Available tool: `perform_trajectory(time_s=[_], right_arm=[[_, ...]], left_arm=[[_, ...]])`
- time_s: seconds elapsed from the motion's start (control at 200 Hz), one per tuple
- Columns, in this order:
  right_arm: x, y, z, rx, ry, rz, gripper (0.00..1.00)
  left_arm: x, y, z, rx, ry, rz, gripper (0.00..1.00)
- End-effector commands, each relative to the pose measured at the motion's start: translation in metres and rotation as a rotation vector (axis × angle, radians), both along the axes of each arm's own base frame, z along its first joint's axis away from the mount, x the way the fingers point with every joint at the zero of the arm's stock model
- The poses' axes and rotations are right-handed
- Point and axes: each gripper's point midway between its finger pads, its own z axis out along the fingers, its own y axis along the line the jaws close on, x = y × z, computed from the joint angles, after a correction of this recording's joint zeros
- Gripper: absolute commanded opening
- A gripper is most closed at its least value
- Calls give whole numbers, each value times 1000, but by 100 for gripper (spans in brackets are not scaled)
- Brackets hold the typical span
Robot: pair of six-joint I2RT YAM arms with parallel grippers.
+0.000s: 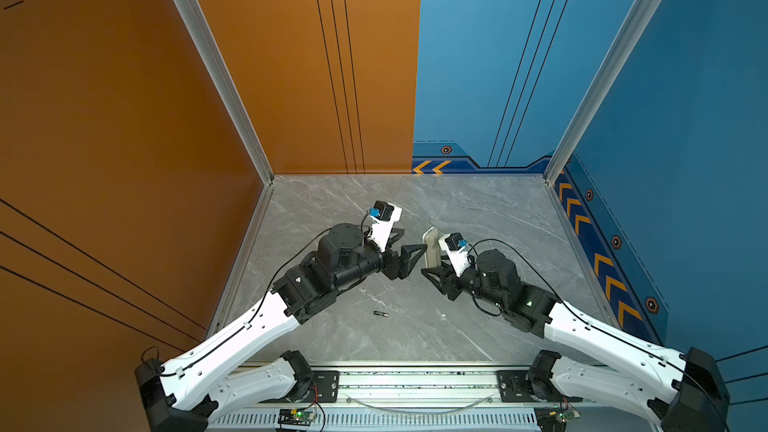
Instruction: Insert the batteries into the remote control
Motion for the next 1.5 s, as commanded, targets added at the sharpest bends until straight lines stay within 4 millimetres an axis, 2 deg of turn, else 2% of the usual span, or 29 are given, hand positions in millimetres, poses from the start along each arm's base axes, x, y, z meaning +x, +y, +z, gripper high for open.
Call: perform_trajectory(time_s=[0.0,0.185,0.456,0.701,0.936,1.492], right_arm=[[5,-3,18,0,-55,-40,0],[7,-1,21,20,-56,-62,0],[6,5,22,28,-57,-53,0],[6,7,23,32,-62,-51,0],[6,8,24,36,-66,-50,0],[4,7,30,63,-93,-55,0]], left_arm=[[7,-2,-5,-18,-15,43,75],[10,-10,-9,-59,-6,35,70],[15,-16,-11,-88,-2,43,51],[18,-24,-16,-90,5,42,43],[20,-33,-20,-89,12,40,42],[33,-34,-23,-117,18,104,46]])
